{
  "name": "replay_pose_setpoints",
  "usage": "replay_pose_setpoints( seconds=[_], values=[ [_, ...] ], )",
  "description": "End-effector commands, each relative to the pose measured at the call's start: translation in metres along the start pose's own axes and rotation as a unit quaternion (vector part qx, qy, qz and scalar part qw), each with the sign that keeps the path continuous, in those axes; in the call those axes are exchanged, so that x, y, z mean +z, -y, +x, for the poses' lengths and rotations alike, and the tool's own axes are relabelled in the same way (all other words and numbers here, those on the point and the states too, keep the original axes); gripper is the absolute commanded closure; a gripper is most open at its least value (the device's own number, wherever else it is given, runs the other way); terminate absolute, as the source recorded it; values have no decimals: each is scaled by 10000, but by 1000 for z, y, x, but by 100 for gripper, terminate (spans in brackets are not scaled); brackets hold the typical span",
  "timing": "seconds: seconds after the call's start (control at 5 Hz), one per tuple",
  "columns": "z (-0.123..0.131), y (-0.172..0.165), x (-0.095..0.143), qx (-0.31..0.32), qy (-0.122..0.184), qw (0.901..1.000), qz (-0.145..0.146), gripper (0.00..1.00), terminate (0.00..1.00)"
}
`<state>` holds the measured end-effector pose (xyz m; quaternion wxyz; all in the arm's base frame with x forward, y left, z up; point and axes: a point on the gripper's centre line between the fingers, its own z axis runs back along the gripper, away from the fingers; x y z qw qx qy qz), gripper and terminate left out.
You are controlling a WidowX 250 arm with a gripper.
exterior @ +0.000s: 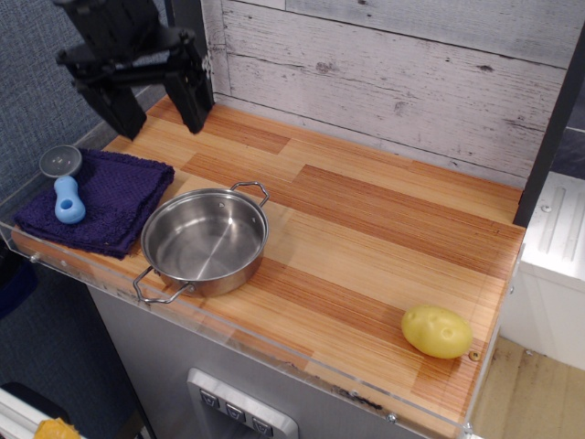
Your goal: Place the pot to the right of the purple towel
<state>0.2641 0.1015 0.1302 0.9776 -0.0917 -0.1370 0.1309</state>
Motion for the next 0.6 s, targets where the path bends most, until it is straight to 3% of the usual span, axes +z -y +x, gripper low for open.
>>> replay_pose_setpoints(
  seconds=[0.0,0.2,0.4],
  values=[
    [2,5,23,-604,382,9974,33,0,0],
    [2,5,23,-604,382,9974,33,0,0],
    [2,5,23,-604,382,9974,33,0,100]
  ],
)
